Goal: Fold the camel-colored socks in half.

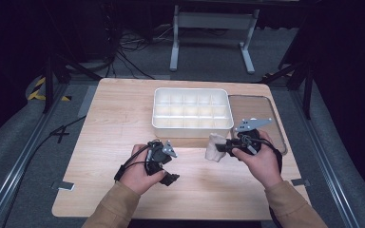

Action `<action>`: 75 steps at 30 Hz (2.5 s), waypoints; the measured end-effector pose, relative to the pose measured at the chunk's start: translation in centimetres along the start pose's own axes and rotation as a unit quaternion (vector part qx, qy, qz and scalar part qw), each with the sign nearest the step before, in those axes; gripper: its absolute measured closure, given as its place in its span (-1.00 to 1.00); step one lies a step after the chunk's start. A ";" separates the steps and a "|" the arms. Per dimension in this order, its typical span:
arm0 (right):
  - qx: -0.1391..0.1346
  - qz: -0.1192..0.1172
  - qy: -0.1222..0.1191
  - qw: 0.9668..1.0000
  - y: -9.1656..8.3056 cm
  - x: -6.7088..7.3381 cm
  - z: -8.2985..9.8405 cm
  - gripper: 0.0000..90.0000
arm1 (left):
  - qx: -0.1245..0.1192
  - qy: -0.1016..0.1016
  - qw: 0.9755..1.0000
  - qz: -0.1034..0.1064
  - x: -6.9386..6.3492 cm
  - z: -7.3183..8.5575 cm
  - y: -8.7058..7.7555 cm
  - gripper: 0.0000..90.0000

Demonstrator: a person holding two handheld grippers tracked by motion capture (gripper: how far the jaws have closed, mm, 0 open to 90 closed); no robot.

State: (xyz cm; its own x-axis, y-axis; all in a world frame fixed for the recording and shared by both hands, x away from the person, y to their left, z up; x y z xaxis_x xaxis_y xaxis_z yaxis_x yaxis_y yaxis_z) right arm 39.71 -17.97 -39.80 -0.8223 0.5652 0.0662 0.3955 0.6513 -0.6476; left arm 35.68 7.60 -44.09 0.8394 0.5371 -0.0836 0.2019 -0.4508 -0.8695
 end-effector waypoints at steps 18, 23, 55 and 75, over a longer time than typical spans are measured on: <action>0.030 0.042 -0.041 0.998 0.0 -3.6 -2.8 0.62 | -0.002 -0.020 1.000 -0.024 0.7 0.2 0.0 -0.55; 0.039 0.050 -0.042 0.997 -0.1 -4.9 -3.3 0.62 | -0.004 -0.023 0.999 -0.023 0.8 0.2 0.0 -0.54; 0.081 0.100 -0.061 0.990 2.8 -11.2 -6.2 0.60 | -0.020 -0.037 0.999 -0.012 1.4 0.6 -0.7 -0.53; 0.142 0.142 -0.092 0.975 5.9 -11.7 -4.2 0.59 | -0.008 -0.036 0.999 -0.008 1.5 0.7 -0.1 -0.53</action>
State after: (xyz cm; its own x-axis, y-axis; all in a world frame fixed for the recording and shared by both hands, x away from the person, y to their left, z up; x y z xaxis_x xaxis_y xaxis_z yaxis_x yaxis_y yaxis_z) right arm 53.36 -18.58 -41.16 -0.7657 0.5854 -0.2666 0.5102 0.3003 -0.8059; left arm 36.59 8.98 -44.47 0.7978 0.5937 -0.1052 0.2227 -0.4523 -0.8636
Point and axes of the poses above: each handheld gripper's, and its own axes: y roughly forward along the jaws, z roughly out of its underside, x roughly to its left, the point moved 4 cm from there along y, roughly forward along the jaws, and after that the axes turned 5 degrees about -y, right-handed, at the moved point
